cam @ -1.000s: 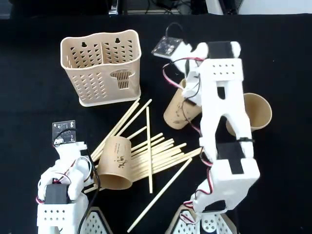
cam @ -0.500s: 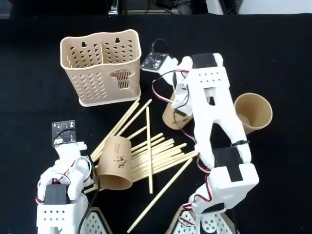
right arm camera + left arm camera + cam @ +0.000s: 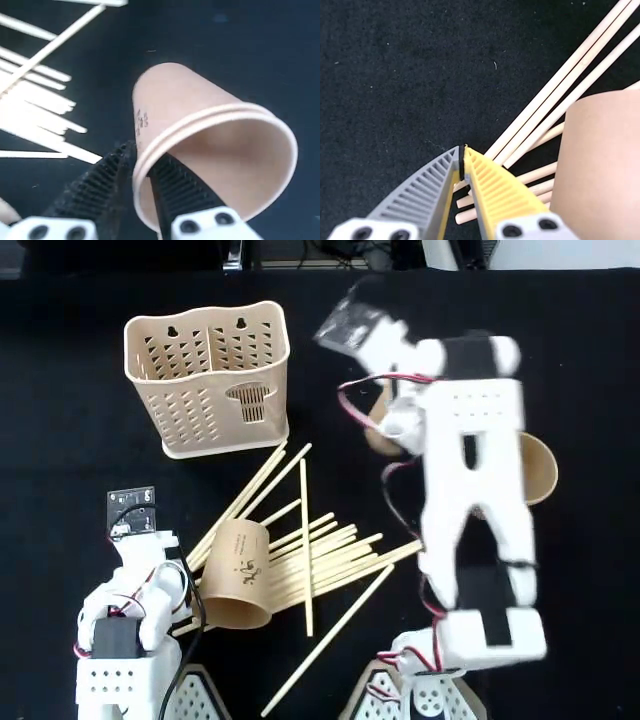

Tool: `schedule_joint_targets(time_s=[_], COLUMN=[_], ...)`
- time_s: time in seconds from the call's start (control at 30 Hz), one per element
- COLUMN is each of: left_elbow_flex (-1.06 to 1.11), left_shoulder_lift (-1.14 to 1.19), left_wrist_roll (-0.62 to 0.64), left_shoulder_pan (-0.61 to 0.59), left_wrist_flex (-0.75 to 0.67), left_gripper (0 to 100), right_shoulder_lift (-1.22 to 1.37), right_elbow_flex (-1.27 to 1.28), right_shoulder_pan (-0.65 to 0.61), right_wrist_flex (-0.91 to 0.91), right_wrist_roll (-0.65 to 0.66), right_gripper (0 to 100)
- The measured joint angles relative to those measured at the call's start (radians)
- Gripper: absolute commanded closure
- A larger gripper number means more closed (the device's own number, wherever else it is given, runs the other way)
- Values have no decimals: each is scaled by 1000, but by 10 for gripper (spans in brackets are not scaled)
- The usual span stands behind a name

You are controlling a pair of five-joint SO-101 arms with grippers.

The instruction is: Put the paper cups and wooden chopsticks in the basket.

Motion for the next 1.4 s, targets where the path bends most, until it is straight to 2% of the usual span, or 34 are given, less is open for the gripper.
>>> schedule_joint_targets(time_s=[0.23,0.37,0.53,0.7,1.2,1.4], left_elbow_flex=[0,0,0,0,0,0], left_shoulder_lift=[0,0,0,0,0,0], left_wrist_roll=[0,0,0,0,0,0], left_shoulder_pan=[0,0,0,0,0,0], left_wrist_flex=[0,0,0,0,0,0], left_gripper=[968,968,968,968,968,968], right_shoulder_lift=[-176,-203,-175,-163,-163,-161], right_elbow_flex=[-110,-112,-55,-2,219,362], right_shoulder_pan=[152,290,433,473,477,493], right_wrist_flex=[40,40,40,40,38,-123], right_wrist_roll=[0,5,97,135,278,282], right_gripper=[986,986,986,986,986,986])
